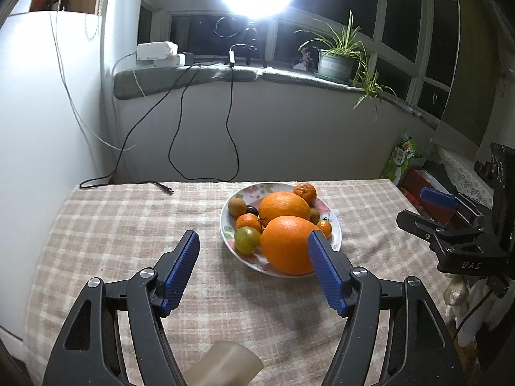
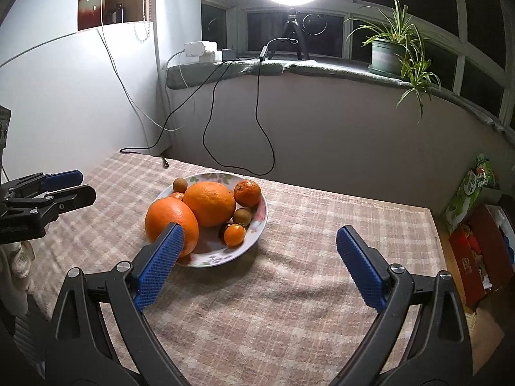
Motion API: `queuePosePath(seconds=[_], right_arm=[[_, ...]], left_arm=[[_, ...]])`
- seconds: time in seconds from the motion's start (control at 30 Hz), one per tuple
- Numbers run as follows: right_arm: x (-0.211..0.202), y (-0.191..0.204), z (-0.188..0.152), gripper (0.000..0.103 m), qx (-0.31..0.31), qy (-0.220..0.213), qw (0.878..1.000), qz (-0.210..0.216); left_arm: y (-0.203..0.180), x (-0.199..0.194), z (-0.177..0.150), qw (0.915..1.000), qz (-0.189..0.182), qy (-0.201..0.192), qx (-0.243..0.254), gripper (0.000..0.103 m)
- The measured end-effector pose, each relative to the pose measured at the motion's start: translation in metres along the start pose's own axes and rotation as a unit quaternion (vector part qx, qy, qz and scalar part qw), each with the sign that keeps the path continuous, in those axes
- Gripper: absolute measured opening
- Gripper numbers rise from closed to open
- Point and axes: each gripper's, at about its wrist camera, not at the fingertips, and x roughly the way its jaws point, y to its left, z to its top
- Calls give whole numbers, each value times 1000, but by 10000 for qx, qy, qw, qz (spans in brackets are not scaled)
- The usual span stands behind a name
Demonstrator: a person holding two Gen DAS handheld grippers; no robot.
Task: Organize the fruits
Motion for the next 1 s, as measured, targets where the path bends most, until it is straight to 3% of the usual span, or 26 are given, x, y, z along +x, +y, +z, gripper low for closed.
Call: queuePosePath(seconds=[1.0], right_arm=[[4,2,-5,98,-26,86,10000,-36]], left_arm=[[-6,-8,0,9997,77,-183,143,70]])
